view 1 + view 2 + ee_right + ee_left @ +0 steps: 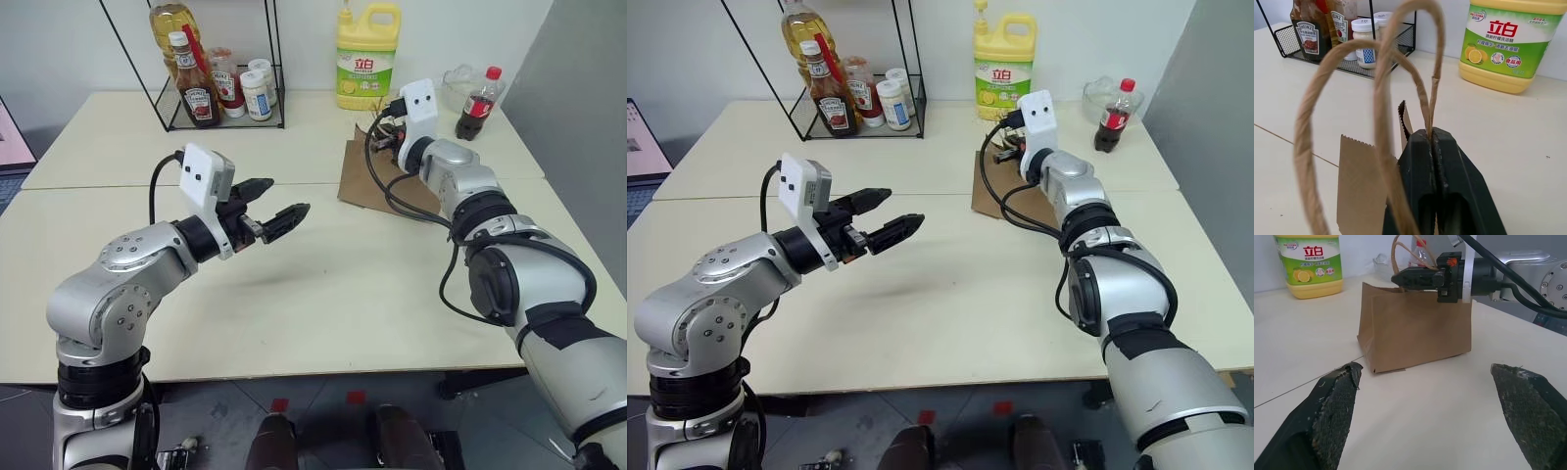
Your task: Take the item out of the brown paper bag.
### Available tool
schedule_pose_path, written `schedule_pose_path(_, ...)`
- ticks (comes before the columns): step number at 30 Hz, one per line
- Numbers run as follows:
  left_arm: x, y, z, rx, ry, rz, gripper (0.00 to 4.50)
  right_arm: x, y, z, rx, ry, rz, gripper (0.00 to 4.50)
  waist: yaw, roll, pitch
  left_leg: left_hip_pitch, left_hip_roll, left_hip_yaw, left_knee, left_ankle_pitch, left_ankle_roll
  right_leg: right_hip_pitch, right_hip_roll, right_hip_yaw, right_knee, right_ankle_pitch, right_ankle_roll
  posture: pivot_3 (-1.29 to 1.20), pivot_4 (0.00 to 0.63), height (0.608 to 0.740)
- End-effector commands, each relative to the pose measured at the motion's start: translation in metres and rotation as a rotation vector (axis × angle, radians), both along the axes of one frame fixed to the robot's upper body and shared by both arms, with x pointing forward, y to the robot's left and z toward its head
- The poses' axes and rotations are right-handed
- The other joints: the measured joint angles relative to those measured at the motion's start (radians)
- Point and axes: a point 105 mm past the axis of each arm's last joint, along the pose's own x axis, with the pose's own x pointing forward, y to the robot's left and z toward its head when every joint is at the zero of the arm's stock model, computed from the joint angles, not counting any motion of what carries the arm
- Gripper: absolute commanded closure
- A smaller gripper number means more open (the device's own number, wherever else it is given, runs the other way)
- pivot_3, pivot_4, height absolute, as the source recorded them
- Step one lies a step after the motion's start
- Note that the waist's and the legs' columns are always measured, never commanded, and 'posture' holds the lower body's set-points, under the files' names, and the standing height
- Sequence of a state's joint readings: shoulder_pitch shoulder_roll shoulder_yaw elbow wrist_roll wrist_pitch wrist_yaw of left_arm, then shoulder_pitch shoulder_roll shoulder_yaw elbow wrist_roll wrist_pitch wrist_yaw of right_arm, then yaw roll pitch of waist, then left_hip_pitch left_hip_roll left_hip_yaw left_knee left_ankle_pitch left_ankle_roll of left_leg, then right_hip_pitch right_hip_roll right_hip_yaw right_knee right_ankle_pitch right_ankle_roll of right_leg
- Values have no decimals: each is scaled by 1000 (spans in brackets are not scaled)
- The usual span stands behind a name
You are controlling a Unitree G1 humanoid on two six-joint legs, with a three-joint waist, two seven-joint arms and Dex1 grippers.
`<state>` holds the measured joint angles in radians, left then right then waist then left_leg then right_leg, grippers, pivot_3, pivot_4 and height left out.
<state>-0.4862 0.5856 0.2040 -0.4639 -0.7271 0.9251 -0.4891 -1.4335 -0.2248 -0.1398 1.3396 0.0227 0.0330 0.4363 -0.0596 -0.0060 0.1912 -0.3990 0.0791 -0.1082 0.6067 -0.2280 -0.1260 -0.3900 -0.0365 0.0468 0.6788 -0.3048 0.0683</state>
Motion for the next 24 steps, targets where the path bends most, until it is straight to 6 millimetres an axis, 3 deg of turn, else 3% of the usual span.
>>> schedule_pose_path(1, -3, -2, 13, -12, -59, -8, 0, -2, 4, 28, 34, -77, 23, 4433, 0, 0, 0, 0, 0, 0, 0, 0, 0, 0, 0, 0, 0, 0, 0, 0, 150, 740)
schedule_pose_path(11, -11, 9, -4, -7, -24, 40, 0, -17, 46, 44, 36, -123, 230, 4433, -13, 0, 0, 0, 0, 0, 0, 0, 0, 0, 0, 0, 1, 0, 0, 0, 150, 740)
schedule_pose_path(14, -20, 11, -17, -4, 8, 61, 0, -22, 65, 47, 42, -130, 285, 4433, -22, 0, 0, 0, 0, 0, 0, 0, 0, 0, 0, 0, 1, 0, 0, 0, 150, 740)
schedule_pose_path(24, -40, 20, -31, -59, 46, 171, 0, -40, 117, 46, 115, -105, 417, 4433, -28, 0, 0, 1, 0, 0, 0, 0, 0, 0, 0, 0, 1, 0, 0, 0, 150, 740)
